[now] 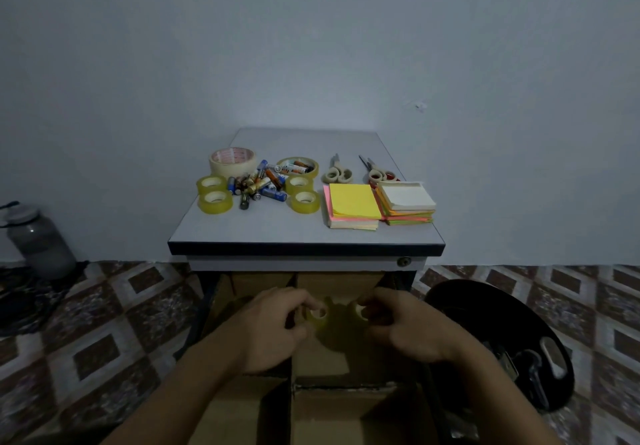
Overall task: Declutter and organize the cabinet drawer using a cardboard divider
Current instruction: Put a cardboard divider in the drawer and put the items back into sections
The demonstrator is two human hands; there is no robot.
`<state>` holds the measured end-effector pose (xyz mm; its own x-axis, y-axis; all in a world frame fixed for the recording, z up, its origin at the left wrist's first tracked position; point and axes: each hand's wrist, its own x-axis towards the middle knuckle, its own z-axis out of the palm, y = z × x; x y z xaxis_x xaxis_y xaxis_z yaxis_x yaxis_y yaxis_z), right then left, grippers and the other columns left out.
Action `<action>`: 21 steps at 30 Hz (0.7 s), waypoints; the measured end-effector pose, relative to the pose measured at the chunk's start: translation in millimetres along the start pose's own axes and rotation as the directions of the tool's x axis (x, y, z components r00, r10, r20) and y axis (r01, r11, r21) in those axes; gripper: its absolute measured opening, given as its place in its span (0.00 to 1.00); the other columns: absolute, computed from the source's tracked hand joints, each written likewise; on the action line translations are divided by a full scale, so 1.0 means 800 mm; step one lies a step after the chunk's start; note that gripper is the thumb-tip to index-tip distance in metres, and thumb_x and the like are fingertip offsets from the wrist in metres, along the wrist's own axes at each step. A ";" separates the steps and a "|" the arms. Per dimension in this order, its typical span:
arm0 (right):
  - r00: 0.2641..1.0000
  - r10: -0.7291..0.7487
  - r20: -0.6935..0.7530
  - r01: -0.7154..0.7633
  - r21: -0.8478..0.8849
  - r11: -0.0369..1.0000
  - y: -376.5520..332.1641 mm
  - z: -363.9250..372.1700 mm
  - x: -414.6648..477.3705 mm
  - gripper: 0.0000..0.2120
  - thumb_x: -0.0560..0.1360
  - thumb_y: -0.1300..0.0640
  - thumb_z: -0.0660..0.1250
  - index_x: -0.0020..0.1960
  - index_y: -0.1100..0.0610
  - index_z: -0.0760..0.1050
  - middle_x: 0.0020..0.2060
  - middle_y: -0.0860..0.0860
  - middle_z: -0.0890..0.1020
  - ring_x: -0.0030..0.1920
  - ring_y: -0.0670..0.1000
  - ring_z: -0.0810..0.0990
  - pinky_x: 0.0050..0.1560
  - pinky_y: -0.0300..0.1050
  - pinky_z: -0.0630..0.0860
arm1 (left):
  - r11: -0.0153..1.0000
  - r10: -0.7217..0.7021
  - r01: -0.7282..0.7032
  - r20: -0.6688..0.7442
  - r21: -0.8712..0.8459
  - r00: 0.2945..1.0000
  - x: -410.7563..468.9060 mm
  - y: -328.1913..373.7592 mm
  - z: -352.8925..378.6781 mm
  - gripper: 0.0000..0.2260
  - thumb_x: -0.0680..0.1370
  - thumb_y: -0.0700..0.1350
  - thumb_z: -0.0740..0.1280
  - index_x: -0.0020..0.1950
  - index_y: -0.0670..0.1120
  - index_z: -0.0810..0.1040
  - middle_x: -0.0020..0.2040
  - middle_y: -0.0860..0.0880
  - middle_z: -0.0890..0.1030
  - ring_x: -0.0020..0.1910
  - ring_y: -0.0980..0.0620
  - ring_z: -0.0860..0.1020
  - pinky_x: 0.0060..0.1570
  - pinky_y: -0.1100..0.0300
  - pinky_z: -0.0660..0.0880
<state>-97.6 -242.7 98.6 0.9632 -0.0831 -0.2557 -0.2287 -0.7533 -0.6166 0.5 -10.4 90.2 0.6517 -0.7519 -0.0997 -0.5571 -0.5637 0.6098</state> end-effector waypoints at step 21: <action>0.908 -0.351 -0.228 0.261 -0.347 0.901 -0.177 -0.131 0.144 0.15 0.76 0.55 0.70 0.62 0.52 0.77 0.56 0.47 0.81 0.52 0.47 0.79 0.49 0.38 0.72 | 0.975 -0.006 0.090 -0.377 0.205 0.926 0.077 -0.019 -0.242 0.17 0.74 0.50 0.74 0.63 0.52 0.78 0.59 0.56 0.77 0.48 0.58 0.77 0.43 0.67 0.72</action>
<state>60.5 -214.1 234.4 0.9873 0.0397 0.1541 0.0941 -0.9267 -0.3639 148.7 17.7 226.8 0.8011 -0.5639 0.2007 -0.5900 -0.6873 0.4237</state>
